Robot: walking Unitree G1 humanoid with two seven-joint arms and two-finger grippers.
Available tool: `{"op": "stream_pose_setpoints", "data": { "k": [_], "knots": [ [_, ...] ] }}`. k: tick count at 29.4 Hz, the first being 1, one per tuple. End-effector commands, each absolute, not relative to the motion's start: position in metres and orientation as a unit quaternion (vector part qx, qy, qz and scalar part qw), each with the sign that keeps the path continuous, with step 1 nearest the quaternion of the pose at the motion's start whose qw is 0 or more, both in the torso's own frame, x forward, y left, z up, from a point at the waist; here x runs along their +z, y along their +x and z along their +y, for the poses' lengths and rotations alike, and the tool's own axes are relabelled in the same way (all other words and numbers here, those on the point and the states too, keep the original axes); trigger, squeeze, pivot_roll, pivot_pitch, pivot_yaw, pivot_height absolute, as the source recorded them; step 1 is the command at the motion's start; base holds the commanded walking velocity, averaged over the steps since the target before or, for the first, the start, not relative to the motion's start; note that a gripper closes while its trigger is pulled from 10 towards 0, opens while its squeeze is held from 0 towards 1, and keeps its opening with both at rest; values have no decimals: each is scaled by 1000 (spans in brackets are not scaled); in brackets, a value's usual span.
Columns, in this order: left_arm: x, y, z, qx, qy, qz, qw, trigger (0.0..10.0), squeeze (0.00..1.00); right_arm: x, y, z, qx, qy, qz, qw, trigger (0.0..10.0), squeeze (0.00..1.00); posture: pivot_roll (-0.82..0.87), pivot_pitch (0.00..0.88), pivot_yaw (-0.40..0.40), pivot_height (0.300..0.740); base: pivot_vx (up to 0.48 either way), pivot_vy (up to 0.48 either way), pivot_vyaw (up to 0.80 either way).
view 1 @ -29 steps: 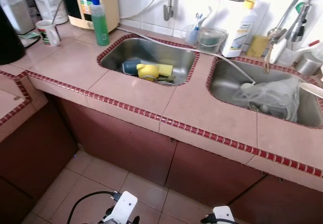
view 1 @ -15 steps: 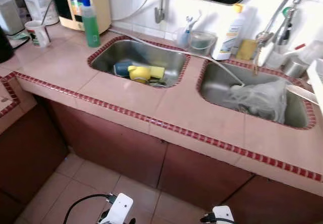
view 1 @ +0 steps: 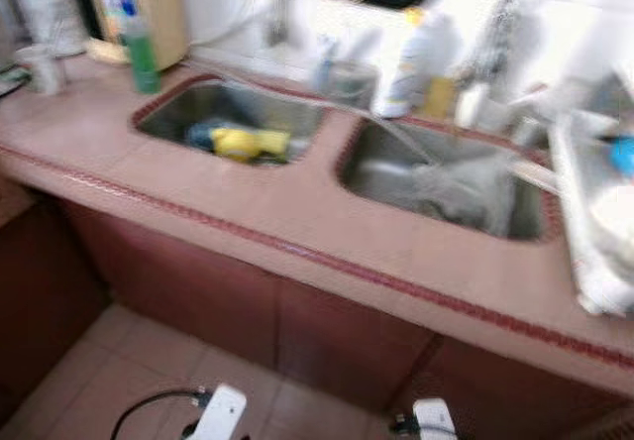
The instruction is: Kitchen organization
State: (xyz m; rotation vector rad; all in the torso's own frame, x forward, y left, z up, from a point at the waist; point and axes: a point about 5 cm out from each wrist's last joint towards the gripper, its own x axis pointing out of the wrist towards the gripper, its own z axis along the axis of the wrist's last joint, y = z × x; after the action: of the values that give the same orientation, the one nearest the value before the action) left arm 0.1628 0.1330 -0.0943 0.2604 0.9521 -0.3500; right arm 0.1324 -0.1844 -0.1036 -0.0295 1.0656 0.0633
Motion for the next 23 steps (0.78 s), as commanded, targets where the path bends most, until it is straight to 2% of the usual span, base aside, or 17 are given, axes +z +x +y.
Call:
{"op": "stream_pose_setpoints", "data": {
  "k": [1, 23],
  "knots": [
    [-95, 162, 147, -154, 137, 461, 863, 10000, 0, -103, 138, -177, 33, -3, 503, 863, 10000, 0, 64, 9, -63, 740, 0, 0, -619],
    [-99, 154, 152, -148, 143, 482, 852, 10000, 0, -102, 140, -180, 39, -19, 511, 859, 10000, 0, 73, 0, -72, 740, 0, 0, -592]
  ]
}}
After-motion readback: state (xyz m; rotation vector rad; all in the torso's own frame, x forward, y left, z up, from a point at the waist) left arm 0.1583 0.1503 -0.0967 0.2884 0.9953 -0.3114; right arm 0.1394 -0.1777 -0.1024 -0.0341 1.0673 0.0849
